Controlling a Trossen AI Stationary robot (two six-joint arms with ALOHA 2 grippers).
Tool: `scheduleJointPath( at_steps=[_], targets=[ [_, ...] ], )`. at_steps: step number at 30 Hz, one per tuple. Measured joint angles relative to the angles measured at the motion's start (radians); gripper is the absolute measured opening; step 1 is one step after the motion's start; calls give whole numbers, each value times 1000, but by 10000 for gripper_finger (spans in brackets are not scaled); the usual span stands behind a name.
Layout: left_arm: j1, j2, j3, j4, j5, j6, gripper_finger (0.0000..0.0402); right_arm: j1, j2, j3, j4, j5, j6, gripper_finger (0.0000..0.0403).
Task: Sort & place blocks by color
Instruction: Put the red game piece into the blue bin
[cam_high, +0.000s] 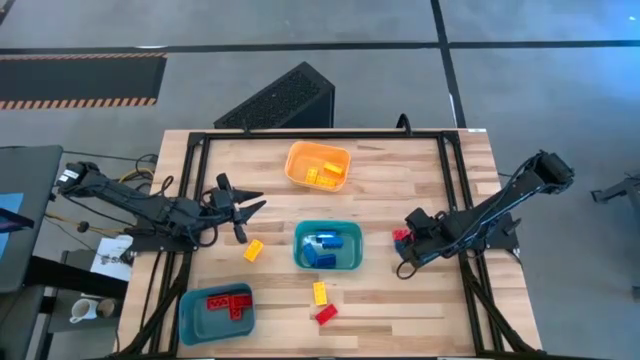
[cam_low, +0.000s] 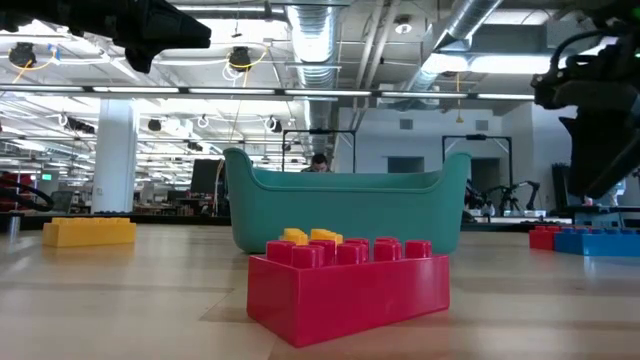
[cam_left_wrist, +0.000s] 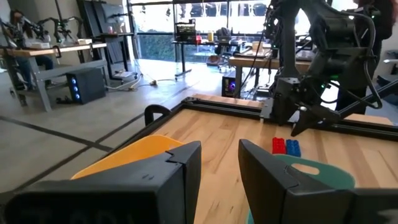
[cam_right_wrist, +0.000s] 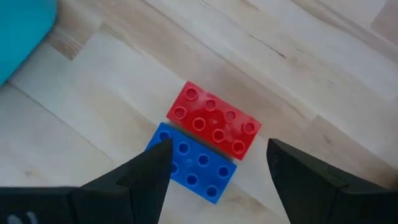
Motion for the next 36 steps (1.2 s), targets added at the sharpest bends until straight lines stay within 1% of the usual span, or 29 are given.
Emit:
scheduleJointPath(
  at_steps=[4,13,20,24,29,36],
  targets=[
    [0,0,0,0,0,-32,93,-5,0,-1,-3,3,7,281],
    [0,0,0,-25,0,-50,93,-52,0,-1,-11,12,12,281],
    [0,0,0,-71,0,-80,93,-53,0,-5,8,48,6,281],
    [0,0,0,-86,0,-84,93,-53,0,-45,61,77,6,281],
    [0,0,0,-91,0,-85,93,-53,0,-102,116,78,30,281],
    [0,0,0,-108,0,-85,93,-55,0,-138,135,78,59,281]
  ],
)
